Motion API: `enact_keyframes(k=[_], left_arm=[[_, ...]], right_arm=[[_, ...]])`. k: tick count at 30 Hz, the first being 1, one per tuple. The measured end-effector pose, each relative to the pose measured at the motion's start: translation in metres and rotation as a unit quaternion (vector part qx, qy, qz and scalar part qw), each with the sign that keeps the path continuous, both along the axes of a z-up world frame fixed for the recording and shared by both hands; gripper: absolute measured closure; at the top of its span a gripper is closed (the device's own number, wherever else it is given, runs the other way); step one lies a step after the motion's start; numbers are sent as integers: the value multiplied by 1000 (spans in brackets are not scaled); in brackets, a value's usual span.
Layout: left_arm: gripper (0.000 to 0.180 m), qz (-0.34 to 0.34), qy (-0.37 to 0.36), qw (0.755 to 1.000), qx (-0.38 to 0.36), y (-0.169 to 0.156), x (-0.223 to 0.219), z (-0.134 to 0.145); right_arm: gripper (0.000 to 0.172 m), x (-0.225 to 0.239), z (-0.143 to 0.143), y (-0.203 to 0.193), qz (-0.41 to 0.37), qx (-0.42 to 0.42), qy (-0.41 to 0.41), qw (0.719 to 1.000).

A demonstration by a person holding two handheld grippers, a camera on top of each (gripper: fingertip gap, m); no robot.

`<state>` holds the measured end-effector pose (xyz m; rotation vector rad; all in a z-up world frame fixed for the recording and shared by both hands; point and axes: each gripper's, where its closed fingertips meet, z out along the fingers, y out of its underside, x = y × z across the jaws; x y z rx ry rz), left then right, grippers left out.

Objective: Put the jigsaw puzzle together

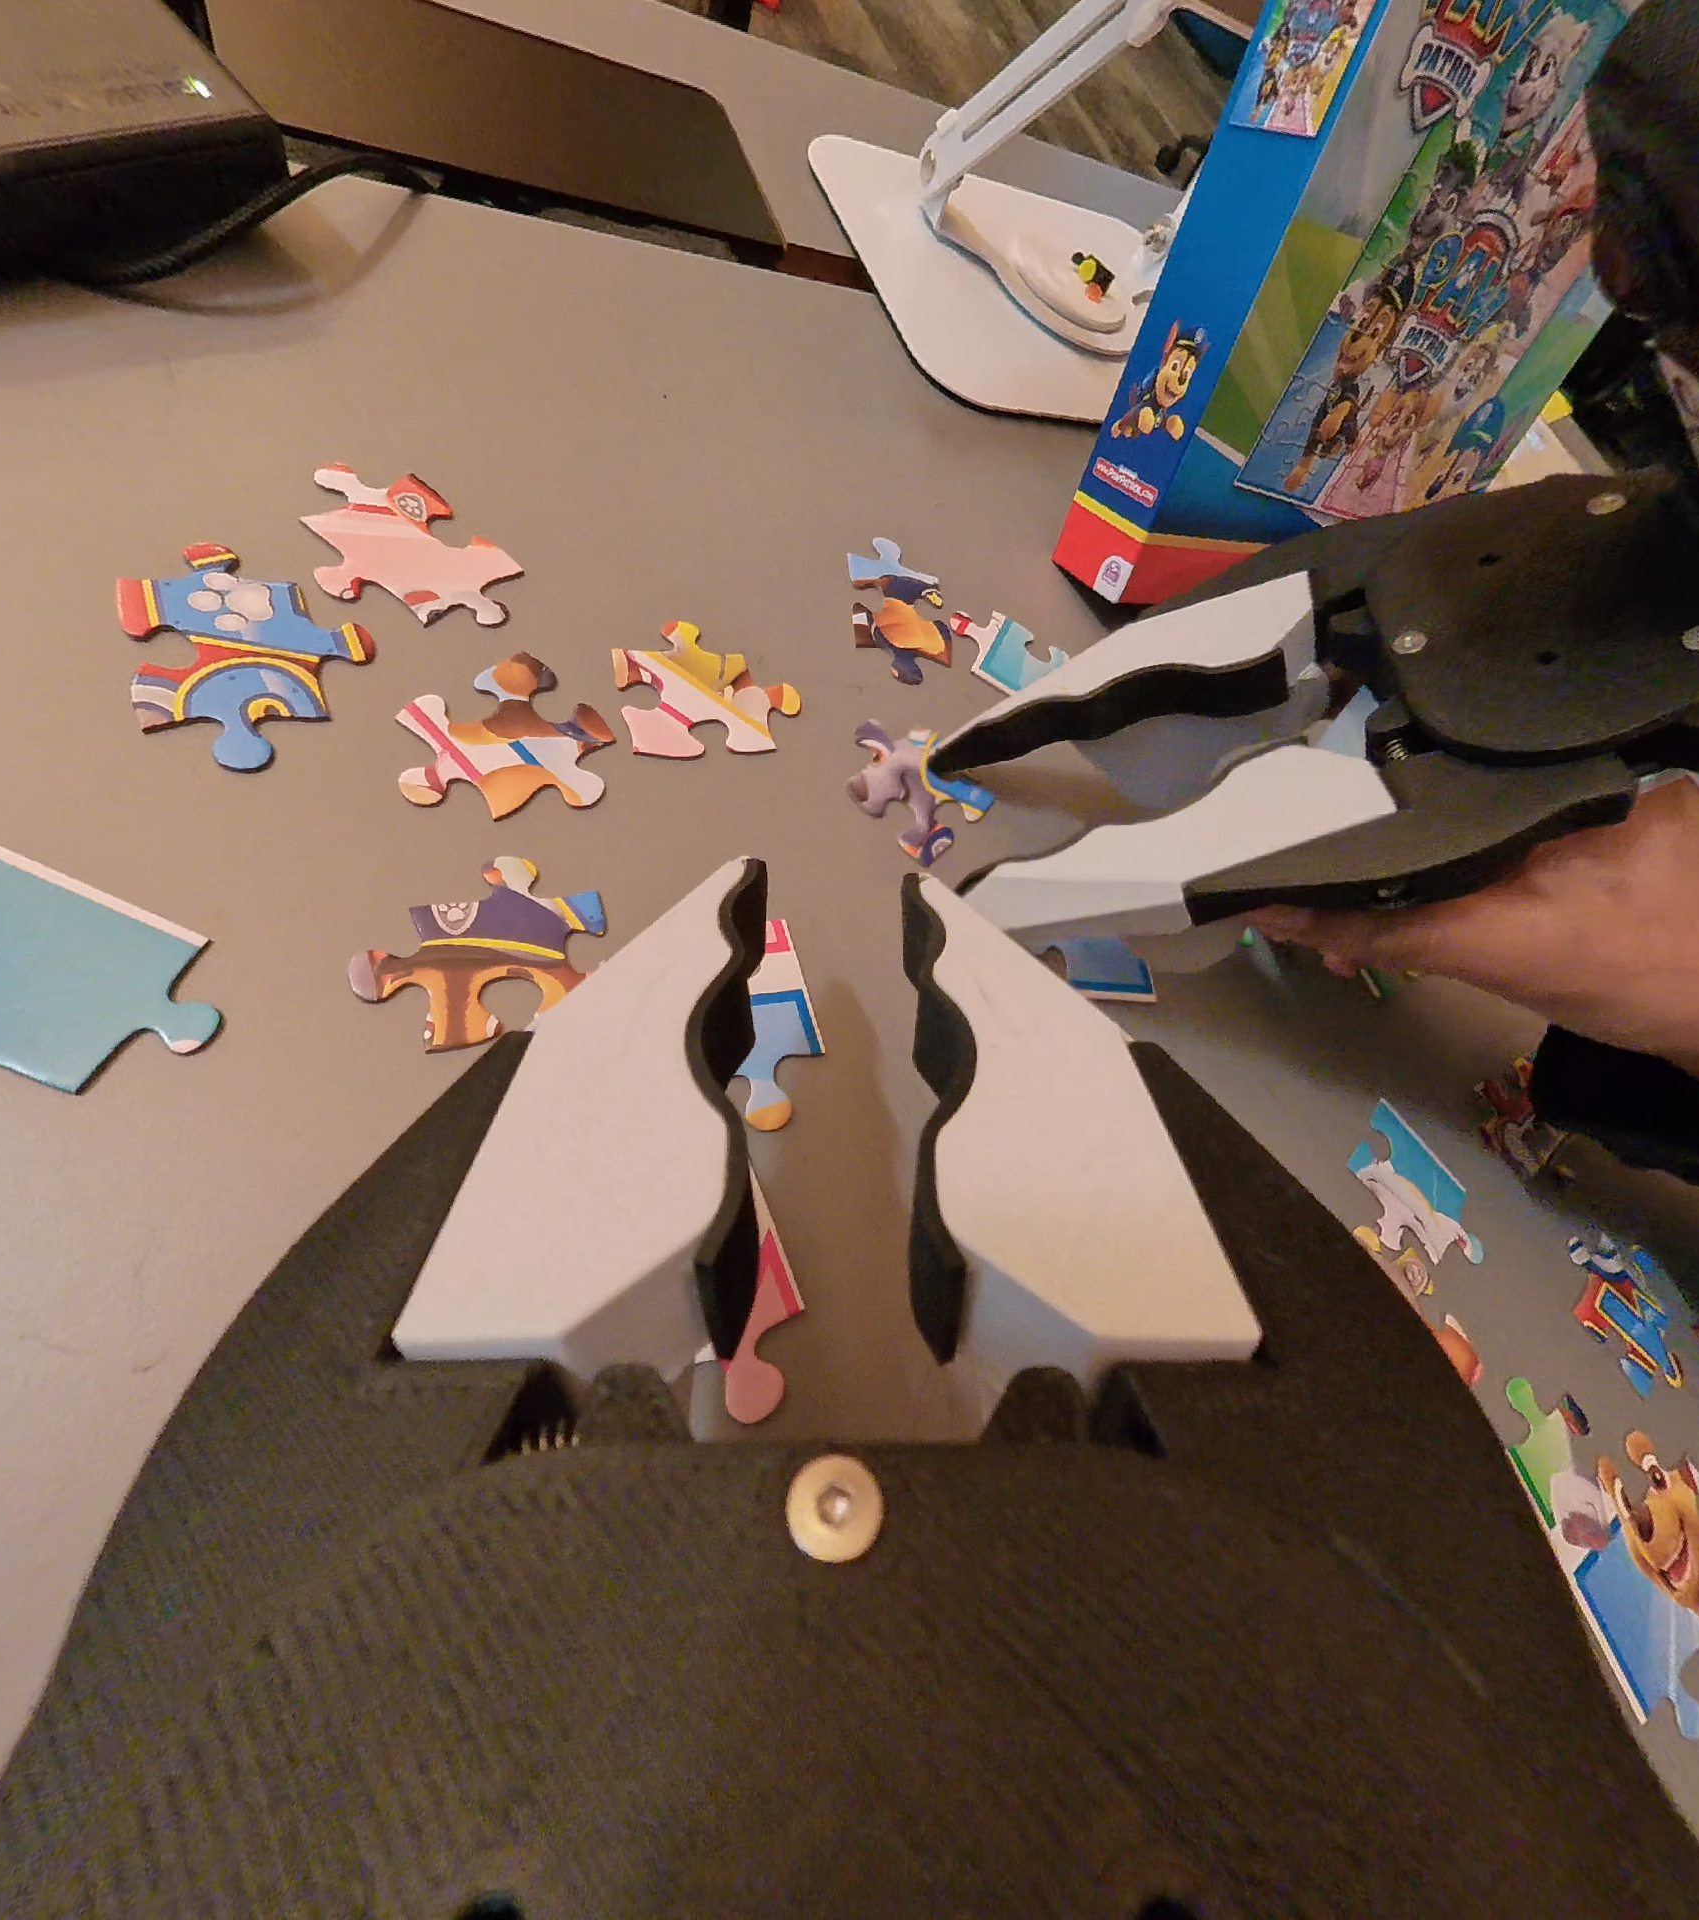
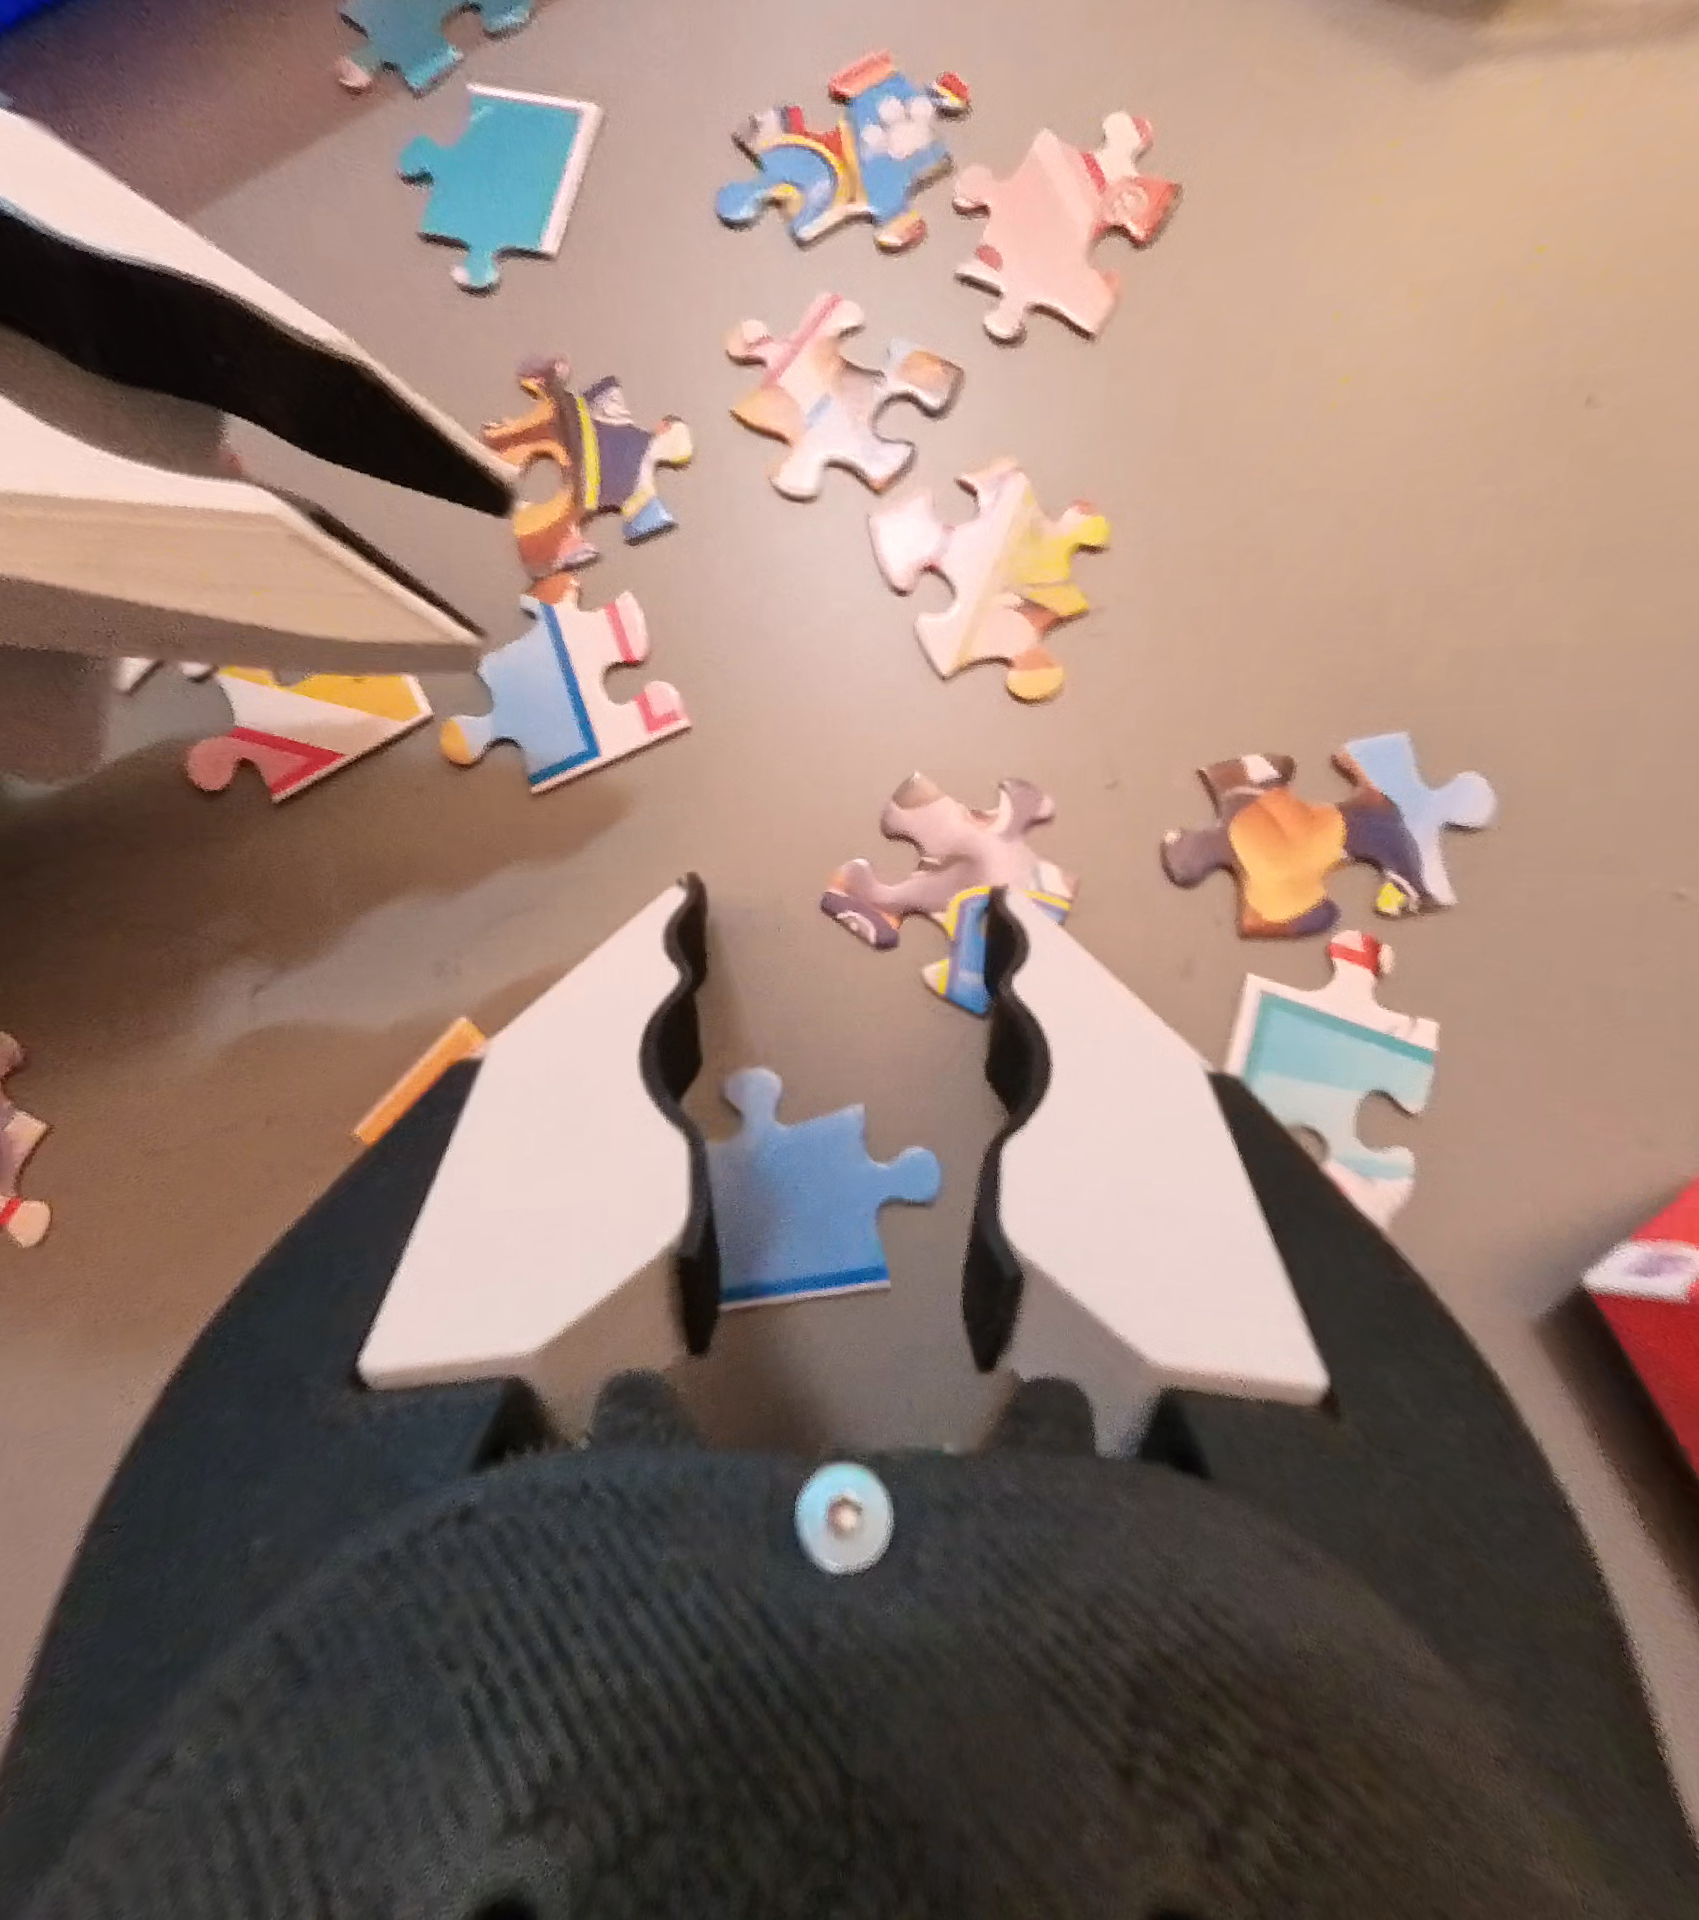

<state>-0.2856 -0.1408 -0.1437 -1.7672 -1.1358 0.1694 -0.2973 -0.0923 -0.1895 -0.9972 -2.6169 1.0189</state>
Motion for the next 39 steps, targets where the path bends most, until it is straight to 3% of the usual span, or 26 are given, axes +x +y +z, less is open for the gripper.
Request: enact_keyframes(k=[5, 12, 16, 39], left_arm=[[157, 1, 0, 1000, 0, -1, 0, 0], [157, 3, 3, 1000, 5, -2, -1, 2], [157, 3, 3, 1000, 6, -1, -1, 2], [157, 2, 1, 1000, 2, -1, -1, 1]], right_arm=[[127, 18, -1, -22, 94, 23, 5, 995], [142, 7, -2, -20, 67, 35, 27, 997], [169, 10, -3, -20, 76, 32, 20, 996], [170, 31, 14, 3, 69, -4, 13, 997]])
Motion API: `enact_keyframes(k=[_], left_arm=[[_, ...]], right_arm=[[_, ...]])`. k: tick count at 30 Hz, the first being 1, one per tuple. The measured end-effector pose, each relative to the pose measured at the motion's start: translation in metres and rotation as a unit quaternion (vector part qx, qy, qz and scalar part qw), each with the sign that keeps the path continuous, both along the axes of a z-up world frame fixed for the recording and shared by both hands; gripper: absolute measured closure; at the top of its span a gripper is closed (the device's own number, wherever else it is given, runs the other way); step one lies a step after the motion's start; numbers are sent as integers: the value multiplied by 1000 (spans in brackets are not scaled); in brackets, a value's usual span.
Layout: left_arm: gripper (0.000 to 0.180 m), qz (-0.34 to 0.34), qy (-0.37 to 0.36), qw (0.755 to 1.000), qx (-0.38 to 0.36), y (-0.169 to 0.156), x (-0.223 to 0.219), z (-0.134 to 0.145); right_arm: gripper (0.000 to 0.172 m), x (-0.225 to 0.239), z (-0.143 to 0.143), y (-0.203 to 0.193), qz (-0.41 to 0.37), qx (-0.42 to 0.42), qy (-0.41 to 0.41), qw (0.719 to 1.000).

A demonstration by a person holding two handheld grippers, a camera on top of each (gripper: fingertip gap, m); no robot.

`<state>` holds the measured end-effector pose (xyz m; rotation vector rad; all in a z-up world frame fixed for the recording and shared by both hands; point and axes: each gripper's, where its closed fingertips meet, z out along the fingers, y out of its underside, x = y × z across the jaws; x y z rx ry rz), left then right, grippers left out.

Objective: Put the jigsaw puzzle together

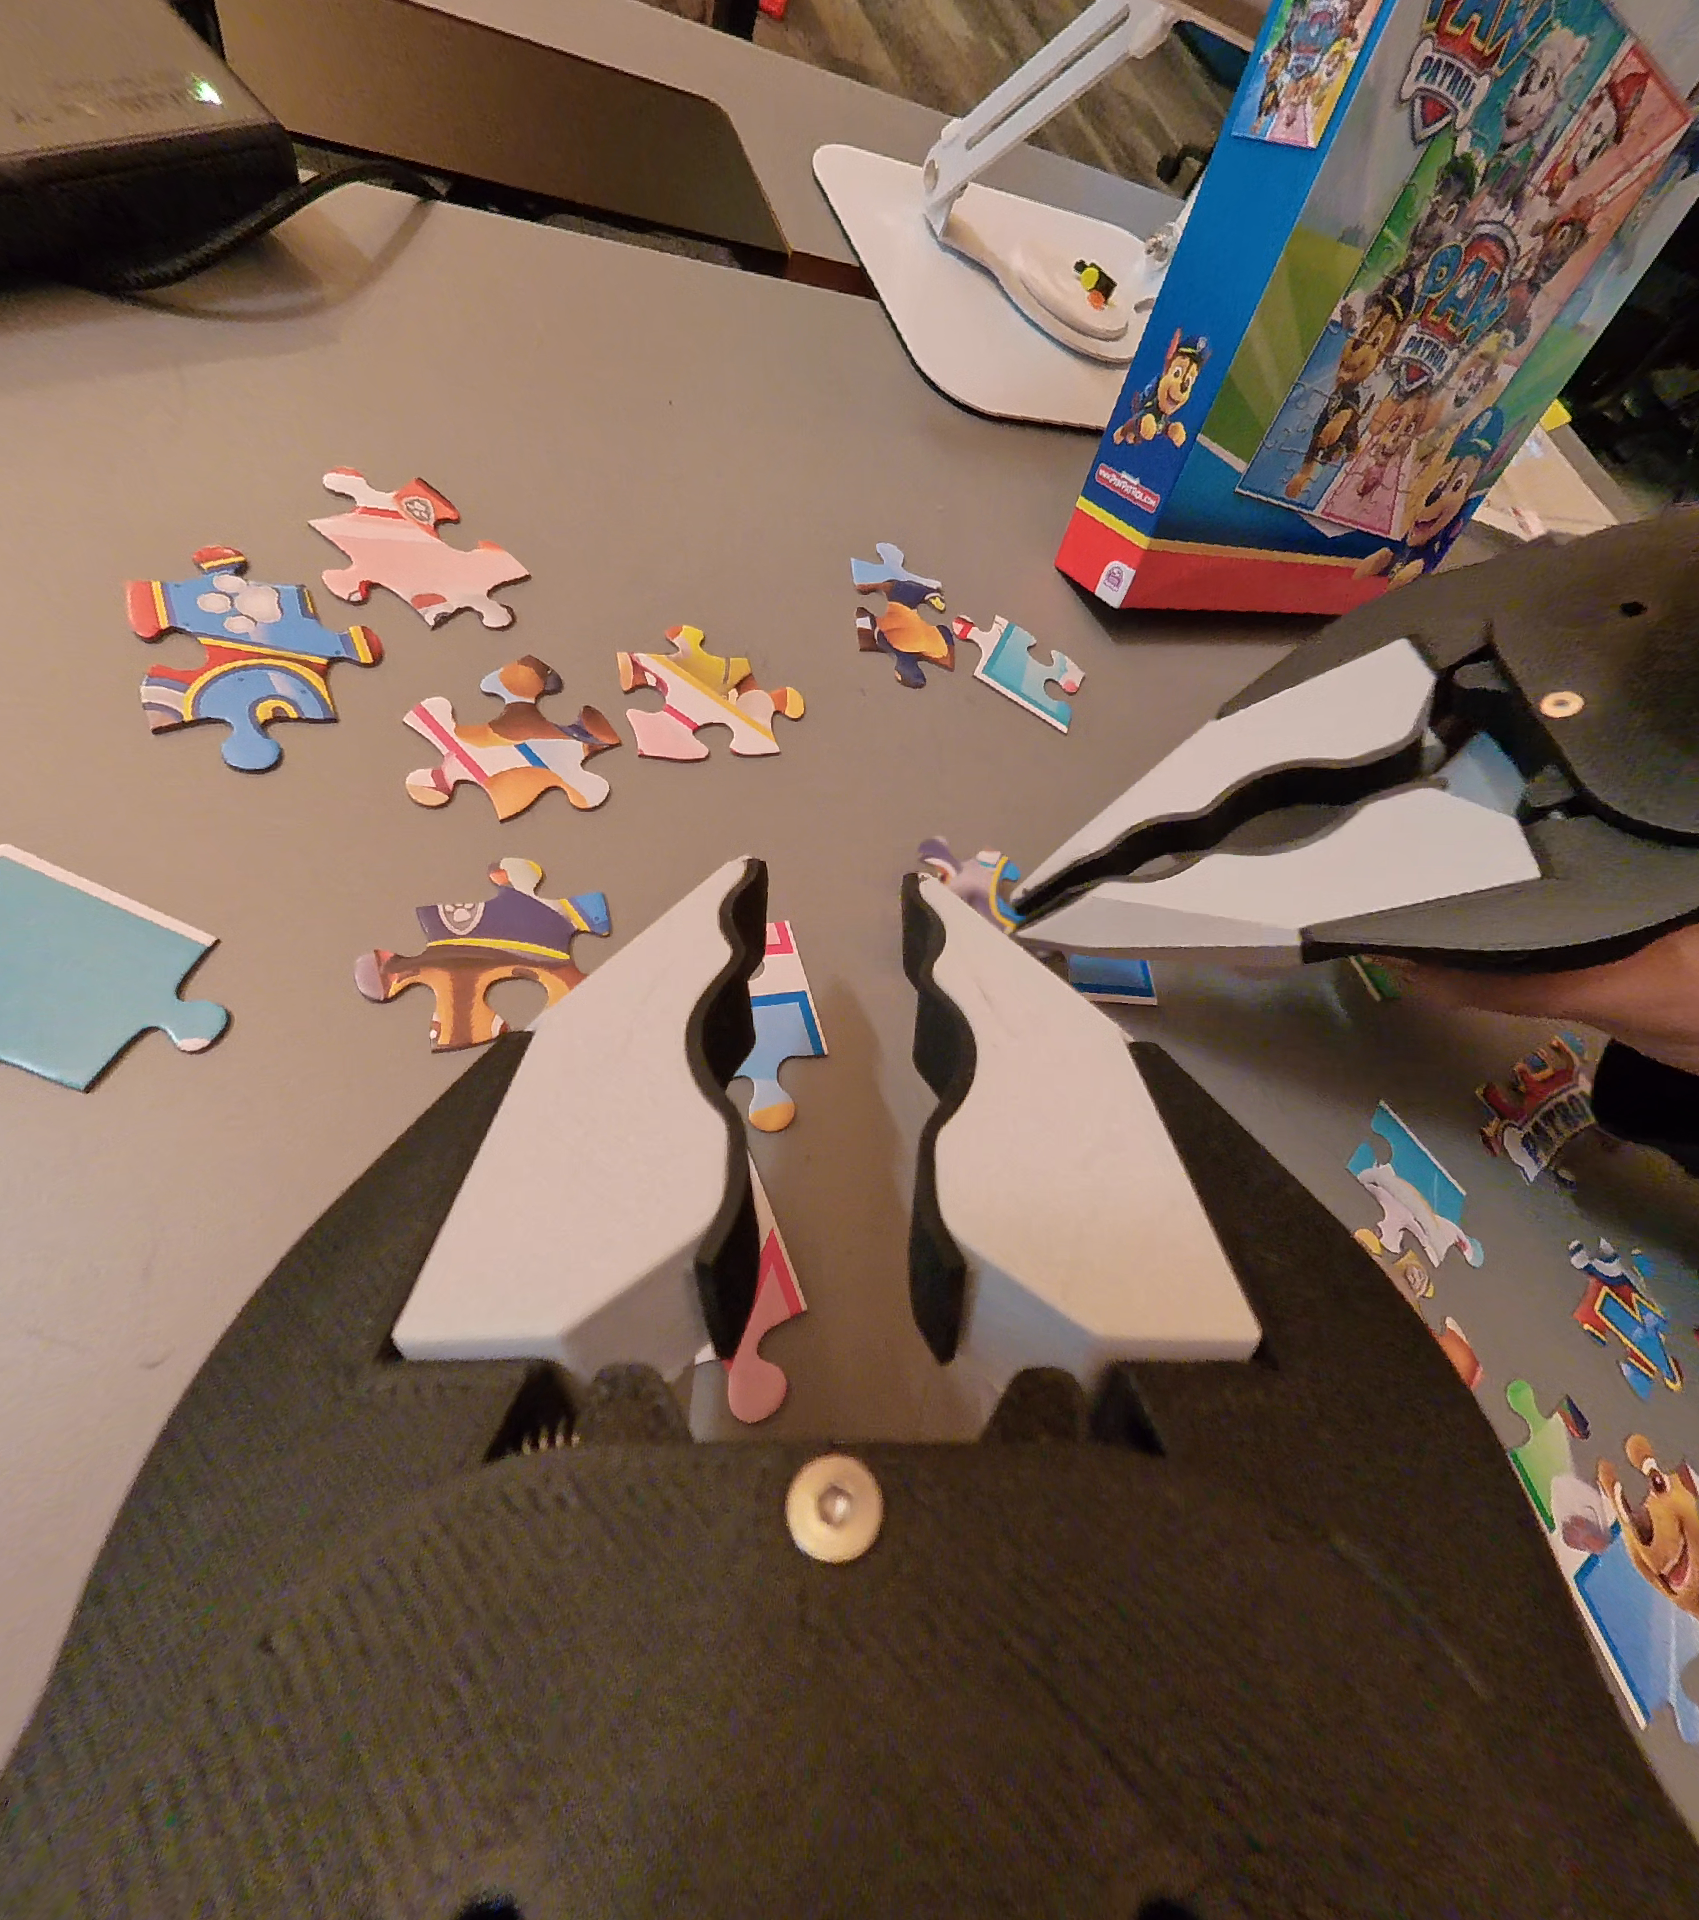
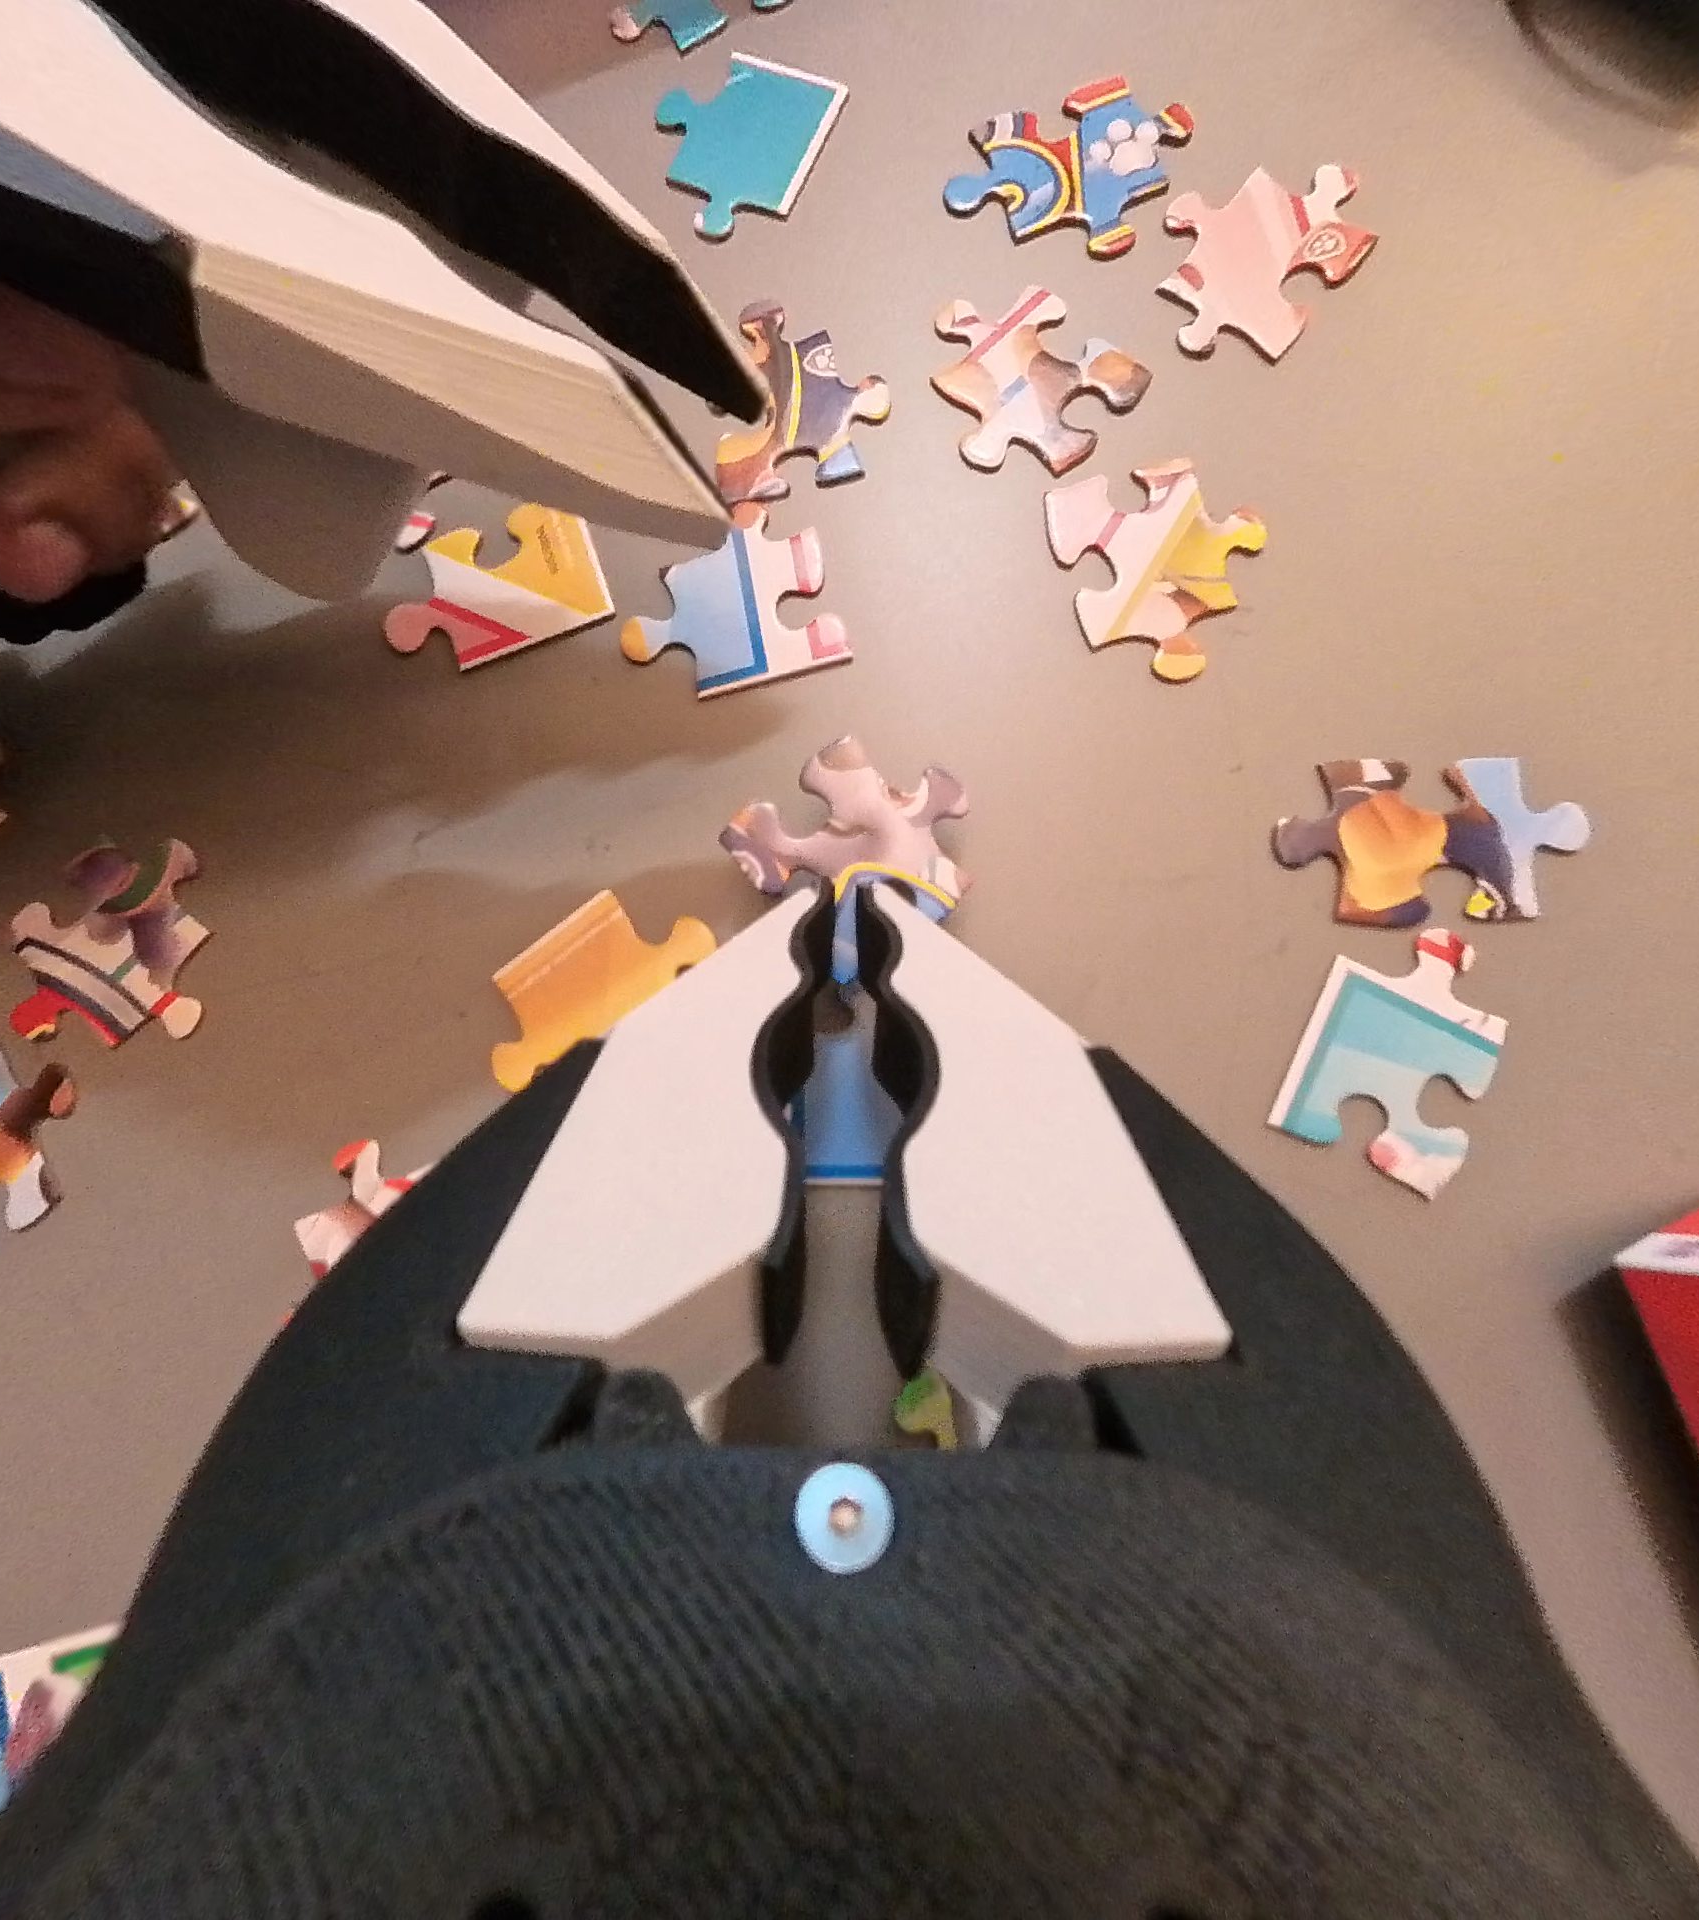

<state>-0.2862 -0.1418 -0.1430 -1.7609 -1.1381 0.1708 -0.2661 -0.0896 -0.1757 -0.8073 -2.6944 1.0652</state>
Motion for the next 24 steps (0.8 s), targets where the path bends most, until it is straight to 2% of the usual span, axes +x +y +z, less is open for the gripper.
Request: enact_keyframes(k=[6, 12, 18, 24], left_arm=[[157, -1, 0, 1000, 1, 1, 0, 0], [157, -3, -1, 1000, -2, 2, 1, -1], [157, -7, -4, 1000, -15, 6, 2, -5], [157, -8, -6, 1000, -30, 8, 3, -11]], right_arm=[[170, 15, 23, 34, -29, -1, 21, 999], [170, 41, 40, 116, -113, 10, 41, 993], [170, 72, 17, 190, -188, 32, 15, 982], [170, 89, -2, 201, -197, 41, 10, 979]])
